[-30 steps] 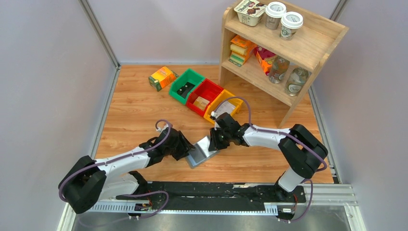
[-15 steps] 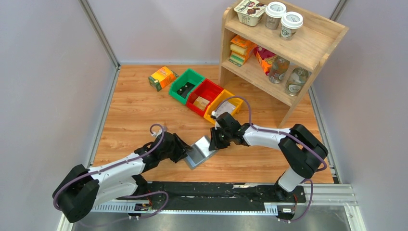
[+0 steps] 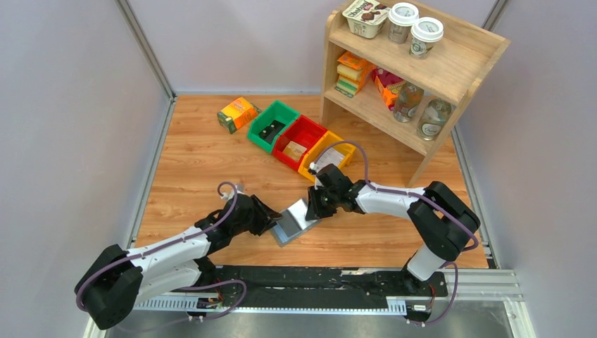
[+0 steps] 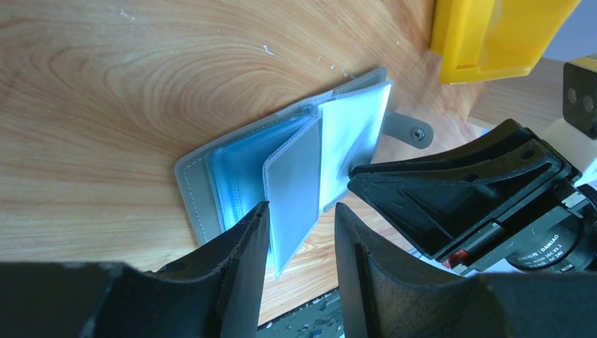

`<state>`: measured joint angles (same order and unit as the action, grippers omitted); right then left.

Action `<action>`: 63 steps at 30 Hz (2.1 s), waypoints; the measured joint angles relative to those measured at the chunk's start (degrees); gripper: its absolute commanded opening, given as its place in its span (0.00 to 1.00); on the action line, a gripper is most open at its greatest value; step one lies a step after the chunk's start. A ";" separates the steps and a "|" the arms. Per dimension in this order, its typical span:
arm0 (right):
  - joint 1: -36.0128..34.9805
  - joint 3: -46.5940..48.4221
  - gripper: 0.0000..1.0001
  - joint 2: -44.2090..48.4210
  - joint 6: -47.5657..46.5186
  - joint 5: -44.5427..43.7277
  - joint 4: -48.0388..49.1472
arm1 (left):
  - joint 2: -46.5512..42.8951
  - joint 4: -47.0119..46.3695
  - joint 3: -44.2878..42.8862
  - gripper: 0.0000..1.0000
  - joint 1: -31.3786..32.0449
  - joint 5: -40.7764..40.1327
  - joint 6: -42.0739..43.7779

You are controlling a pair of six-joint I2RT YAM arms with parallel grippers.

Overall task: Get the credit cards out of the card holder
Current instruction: Remove the credit card from the card holder.

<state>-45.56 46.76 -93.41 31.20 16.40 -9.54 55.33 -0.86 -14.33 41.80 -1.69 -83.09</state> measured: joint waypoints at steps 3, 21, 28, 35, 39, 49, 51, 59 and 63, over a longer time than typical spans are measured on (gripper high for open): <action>0.02 0.00 0.18 0.00 0.00 0.13 0.02 | 0.02 -0.33 -0.44 0.46 0.00 0.20 0.74; 0.02 -6.23 0.22 16.90 0.92 -12.52 0.50 | 20.24 -8.28 -17.79 0.44 1.79 7.61 7.80; 0.28 -8.24 0.22 22.58 0.72 -14.40 2.45 | 24.79 -9.14 -20.63 0.48 2.10 9.88 10.56; 0.26 -8.11 0.21 15.91 0.61 -7.52 5.49 | 18.49 -4.42 -19.78 0.52 2.03 7.30 14.10; 0.28 -7.26 0.20 10.91 0.76 -5.29 5.49 | 17.05 -4.09 -16.79 0.52 1.60 7.39 14.73; 3.28 -5.75 0.19 4.44 2.86 -1.70 5.46 | 21.22 -4.66 -12.33 0.53 1.18 10.27 14.67; 4.17 -5.75 0.18 3.02 3.43 -0.90 5.46 | 21.55 -5.22 -12.33 0.52 1.18 10.51 14.64; 5.81 -5.44 0.18 1.66 5.14 2.12 5.55 | 23.04 -7.21 -12.33 0.53 1.16 11.43 14.38; 5.92 -5.44 0.18 1.60 5.31 2.32 5.55 | 24.15 -7.87 -12.61 0.52 1.16 11.74 14.19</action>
<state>-39.64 41.32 -91.81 36.51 18.72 -3.99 79.48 -8.73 -26.94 42.96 10.04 -68.90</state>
